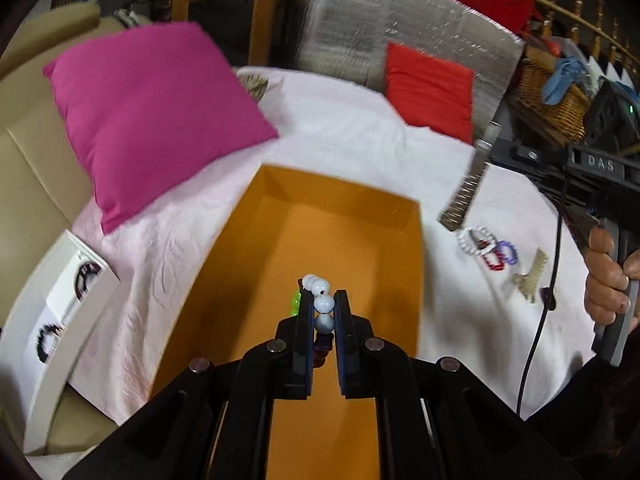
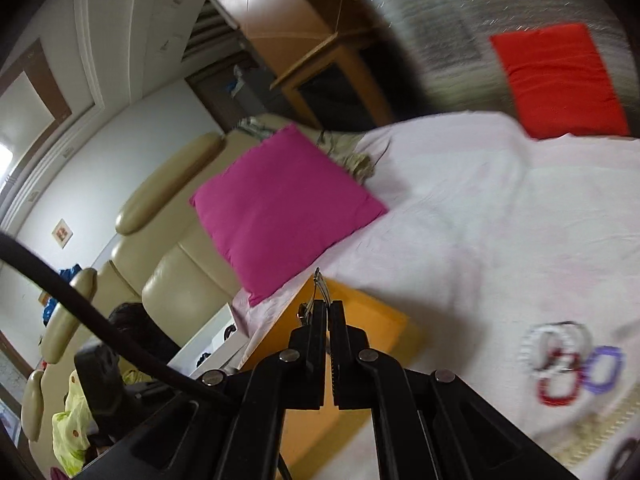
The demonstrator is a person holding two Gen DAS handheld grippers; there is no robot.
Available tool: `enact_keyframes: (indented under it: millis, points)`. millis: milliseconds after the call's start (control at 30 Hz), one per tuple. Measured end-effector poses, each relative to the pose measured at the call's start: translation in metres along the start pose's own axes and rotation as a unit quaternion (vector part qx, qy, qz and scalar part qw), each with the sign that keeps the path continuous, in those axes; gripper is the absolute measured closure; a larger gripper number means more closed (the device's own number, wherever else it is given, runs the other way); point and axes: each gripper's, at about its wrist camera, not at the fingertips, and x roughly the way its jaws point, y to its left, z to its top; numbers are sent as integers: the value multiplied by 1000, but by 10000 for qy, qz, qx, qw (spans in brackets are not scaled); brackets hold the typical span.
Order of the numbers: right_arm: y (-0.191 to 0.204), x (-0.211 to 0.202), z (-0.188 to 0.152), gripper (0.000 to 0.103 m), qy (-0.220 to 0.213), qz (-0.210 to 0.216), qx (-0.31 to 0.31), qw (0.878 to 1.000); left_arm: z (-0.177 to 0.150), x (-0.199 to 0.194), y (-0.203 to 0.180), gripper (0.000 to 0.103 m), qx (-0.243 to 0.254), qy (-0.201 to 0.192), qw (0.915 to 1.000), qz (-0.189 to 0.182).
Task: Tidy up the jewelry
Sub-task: 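Carry both items over the orange tray and open both tools to drop them, then grasp the beige claw clip with the left tool while the right tool grasps the black ring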
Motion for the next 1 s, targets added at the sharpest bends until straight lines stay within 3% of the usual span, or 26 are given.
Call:
enact_keyframes:
  millis: [233,433,500,533,567,600,633,667,833,1000]
  points:
    - [1,97,-12,101,746,-362,-13,9966,-3,45,10,93,-172,258,9991,278]
    - [-2,149,-13,97,1096,-512,-41,9927,-2,70,17,92,-172,424,9977,510]
    - [-4,159,-12,96,1168,-480,99,9919,-1,75,21,70,-259,485,9969,558]
    - [-7,164,-10,93,1219,-441,197,9914,0,75,24,64,-296,467,9968,569]
    - [-9,166,-9,79,1252,-386,267,9910,1,76,26,55,-329,420,9968,595]
    - [-10,169,-6,71,1278,-365,304,9907,1,74,27,51,-346,360,9969,615]
    - [-13,168,-5,54,1302,-358,346,9902,1,72,27,51,-344,314,9970,616]
    - [-14,165,-6,46,1288,-338,350,9905,1,70,27,51,-340,276,9972,613]
    - [-26,122,-4,46,912,-166,318,9952,2,55,10,50,-263,159,9977,606]
    - [-59,31,-5,46,451,-349,420,9975,6,34,-43,48,212,-62,9990,389]
